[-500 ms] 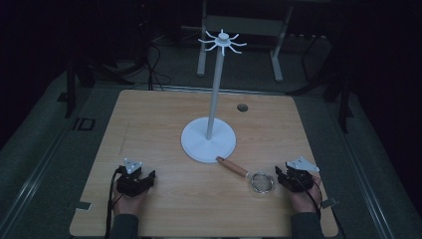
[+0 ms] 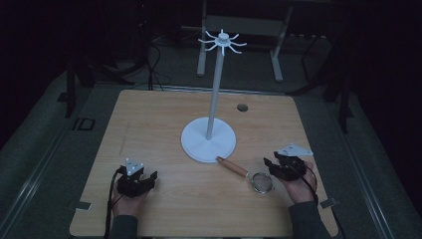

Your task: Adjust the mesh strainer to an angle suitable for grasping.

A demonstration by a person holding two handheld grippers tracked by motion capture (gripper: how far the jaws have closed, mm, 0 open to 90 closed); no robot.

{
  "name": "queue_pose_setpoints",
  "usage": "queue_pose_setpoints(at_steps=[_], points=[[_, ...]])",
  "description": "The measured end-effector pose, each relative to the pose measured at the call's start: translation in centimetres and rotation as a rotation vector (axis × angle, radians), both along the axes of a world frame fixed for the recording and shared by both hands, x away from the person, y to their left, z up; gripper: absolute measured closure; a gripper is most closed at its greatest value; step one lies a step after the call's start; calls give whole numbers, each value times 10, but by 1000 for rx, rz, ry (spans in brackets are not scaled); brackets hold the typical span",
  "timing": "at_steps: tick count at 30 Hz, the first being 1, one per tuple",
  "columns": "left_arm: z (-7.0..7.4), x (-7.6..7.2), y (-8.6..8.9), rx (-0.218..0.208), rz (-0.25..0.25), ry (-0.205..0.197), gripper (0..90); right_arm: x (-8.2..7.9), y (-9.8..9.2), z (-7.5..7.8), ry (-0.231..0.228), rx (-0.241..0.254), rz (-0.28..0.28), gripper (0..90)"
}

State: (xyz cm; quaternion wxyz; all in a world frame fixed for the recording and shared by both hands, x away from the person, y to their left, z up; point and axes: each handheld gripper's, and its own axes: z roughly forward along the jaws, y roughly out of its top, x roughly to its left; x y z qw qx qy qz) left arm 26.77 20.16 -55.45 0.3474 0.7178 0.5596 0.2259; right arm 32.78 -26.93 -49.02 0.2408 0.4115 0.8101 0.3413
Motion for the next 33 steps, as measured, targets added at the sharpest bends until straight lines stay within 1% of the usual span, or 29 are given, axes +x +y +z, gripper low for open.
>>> queue_pose_setpoints(at_steps=[3, 5, 6, 7, 8, 9, 14, 17, 18, 19, 20, 23, 25, 26, 29, 30, 33], points=[[0, 0, 0, -5, 5, -2, 442, 6, 13, 6, 26, -38, 82, 514], [1, 0, 1, -5, 5, -1, 441, 10, 21, 8, 47, -57, 119, 512], [1, 0, 1, -5, 5, -1, 440, 10, 21, 8, 47, -57, 119, 512], [1, 0, 1, -7, 8, -1, 440, 13, 28, 10, 71, -73, 148, 508], [1, 0, 1, -7, 8, -1, 440, 13, 28, 10, 71, -73, 148, 508], [1, 0, 1, -7, 9, -1, 440, 18, 36, 10, 99, -92, 180, 508], [0, 0, 1, 0, 9, 7, 438, 26, 49, 10, 152, -108, 222, 504], [0, 0, 1, -2, 9, 9, 438, 29, 57, 7, 186, -124, 263, 506], [0, 0, 1, -2, 9, 9, 438, 29, 57, 7, 186, -124, 263, 506], [0, 1, 1, -1, 9, 11, 438, 30, 62, 5, 200, -146, 287, 508], [0, 1, 1, 0, 10, 12, 437, 30, 65, 4, 212, -155, 300, 509], [0, 1, 1, 1, 10, 13, 437, 30, 71, 0, 234, -178, 322, 506], [0, 1, 1, 1, 9, 13, 438, 30, 71, 0, 234, -178, 322, 506], [0, 1, 1, 0, 8, 15, 438, 31, 75, -4, 259, -202, 329, 503], [0, 1, 1, 2, 6, 19, 438, 32, 79, -7, 278, -210, 335, 504], [0, 1, 1, 2, 6, 19, 438, 32, 79, -7, 278, -210, 335, 504], [0, 1, 1, 4, 7, 18, 438, 33, 82, -13, 303, -223, 340, 508]])
